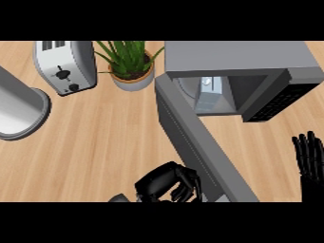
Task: Pick up the milk, place it into the microwave and close the microwave
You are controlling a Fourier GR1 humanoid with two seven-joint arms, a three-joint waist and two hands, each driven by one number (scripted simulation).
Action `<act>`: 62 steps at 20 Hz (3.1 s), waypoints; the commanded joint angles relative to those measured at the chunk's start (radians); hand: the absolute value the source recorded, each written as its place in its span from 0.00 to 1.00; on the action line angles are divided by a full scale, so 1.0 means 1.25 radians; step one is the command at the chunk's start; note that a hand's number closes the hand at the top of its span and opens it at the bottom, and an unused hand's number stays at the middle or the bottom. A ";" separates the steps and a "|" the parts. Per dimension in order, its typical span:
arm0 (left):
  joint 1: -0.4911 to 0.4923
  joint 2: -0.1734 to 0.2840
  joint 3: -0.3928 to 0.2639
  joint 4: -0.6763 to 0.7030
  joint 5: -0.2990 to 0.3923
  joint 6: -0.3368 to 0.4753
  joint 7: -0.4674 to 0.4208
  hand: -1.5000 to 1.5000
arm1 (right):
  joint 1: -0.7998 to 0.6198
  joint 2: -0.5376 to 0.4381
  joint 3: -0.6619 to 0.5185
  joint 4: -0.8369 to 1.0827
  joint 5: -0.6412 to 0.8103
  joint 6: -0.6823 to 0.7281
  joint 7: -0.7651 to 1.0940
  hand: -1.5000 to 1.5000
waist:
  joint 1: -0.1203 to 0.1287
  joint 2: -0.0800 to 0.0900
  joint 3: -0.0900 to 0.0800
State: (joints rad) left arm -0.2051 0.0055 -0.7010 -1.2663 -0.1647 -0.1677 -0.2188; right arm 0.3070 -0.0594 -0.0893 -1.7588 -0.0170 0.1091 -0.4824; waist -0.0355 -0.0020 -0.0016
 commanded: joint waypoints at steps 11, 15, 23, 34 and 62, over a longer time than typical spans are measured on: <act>-0.214 -0.004 -0.243 0.095 0.342 0.459 -0.012 1.00 | 0.012 -0.068 -0.012 -0.210 -0.159 0.108 0.145 0.00 | -0.064 0.014 -0.003; -0.270 -0.004 -0.243 0.116 0.390 0.508 -0.073 1.00 | -0.006 -0.093 0.020 -0.235 -0.183 0.155 0.171 0.00 | -0.076 0.019 -0.003; -0.402 -0.004 -0.195 0.167 0.522 0.559 -0.056 1.00 | -0.016 -0.142 0.022 -0.296 -0.244 0.205 0.216 0.00 | -0.139 0.031 -0.004; -0.508 -0.004 -0.092 0.232 0.688 0.607 -0.102 1.00 | -0.023 -0.164 0.026 -0.330 -0.334 0.229 0.266 0.00 | -0.194 0.052 -0.004; -0.597 -0.004 -0.054 0.391 0.866 0.573 -0.273 1.00 | -0.096 -0.234 -0.024 -0.390 -0.451 0.212 0.356 0.00 | -0.241 0.074 -0.001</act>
State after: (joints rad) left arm -0.8836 0.0005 -0.8015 -0.8532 0.8888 0.5641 -0.5687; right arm 0.1979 -0.3342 -0.1053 -2.2489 -0.5694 0.3778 -0.0543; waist -0.3275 0.0758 -0.0025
